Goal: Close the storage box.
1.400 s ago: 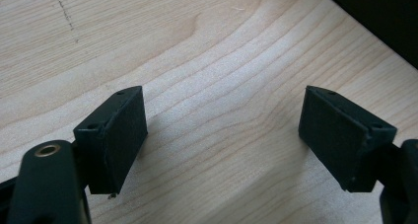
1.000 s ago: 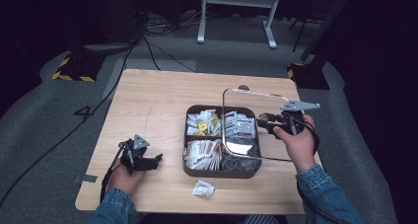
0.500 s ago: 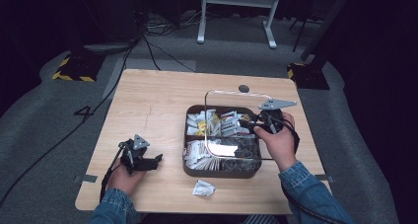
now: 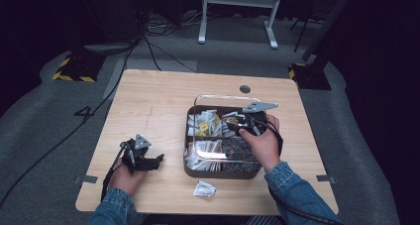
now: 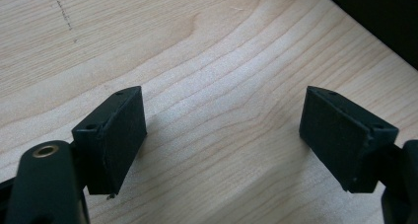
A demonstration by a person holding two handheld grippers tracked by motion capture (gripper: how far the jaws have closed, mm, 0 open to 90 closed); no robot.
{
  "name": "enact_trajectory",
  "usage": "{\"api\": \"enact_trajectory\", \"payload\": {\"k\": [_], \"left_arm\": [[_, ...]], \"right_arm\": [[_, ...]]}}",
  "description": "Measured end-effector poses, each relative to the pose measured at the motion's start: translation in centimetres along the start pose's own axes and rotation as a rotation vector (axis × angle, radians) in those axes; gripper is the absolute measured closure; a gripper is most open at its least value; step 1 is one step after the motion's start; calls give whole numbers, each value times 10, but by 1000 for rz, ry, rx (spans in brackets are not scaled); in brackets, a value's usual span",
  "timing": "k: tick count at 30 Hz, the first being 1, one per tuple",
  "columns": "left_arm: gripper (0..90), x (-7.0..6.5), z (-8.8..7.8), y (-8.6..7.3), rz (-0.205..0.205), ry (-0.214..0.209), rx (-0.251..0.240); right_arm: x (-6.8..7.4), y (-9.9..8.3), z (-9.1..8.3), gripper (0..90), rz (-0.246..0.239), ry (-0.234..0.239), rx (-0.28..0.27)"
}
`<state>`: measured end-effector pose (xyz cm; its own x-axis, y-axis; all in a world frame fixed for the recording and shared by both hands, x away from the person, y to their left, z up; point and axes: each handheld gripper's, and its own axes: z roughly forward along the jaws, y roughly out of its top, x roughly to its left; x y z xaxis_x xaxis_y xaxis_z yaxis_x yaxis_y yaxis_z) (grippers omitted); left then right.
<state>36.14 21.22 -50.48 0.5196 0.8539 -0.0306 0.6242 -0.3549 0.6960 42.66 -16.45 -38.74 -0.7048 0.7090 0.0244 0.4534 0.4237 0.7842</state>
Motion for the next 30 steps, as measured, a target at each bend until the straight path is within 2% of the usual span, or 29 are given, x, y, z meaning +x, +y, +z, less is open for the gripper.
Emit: {"api": "enact_trajectory", "payload": {"k": [3,13,14,17,22,30], "left_arm": [[183,0,0,0,0,0,1],[183,0,0,0,0,1,0],[183,0,0,0,0,0,0],[183,0,0,0,0,0,0],[183,0,0,0,0,0,1],[183,0,0,0,0,1,0]], "right_arm": [[5,-2,8,589,3,-19,20],[14,-12,31,589,9,-26,58],[17,-15,36,589,-1,-44,73],[20,-17,39,589,-6,-54,83],[25,-22,44,589,-4,-42,100],[26,-26,45,588,-11,-46,95]]}}
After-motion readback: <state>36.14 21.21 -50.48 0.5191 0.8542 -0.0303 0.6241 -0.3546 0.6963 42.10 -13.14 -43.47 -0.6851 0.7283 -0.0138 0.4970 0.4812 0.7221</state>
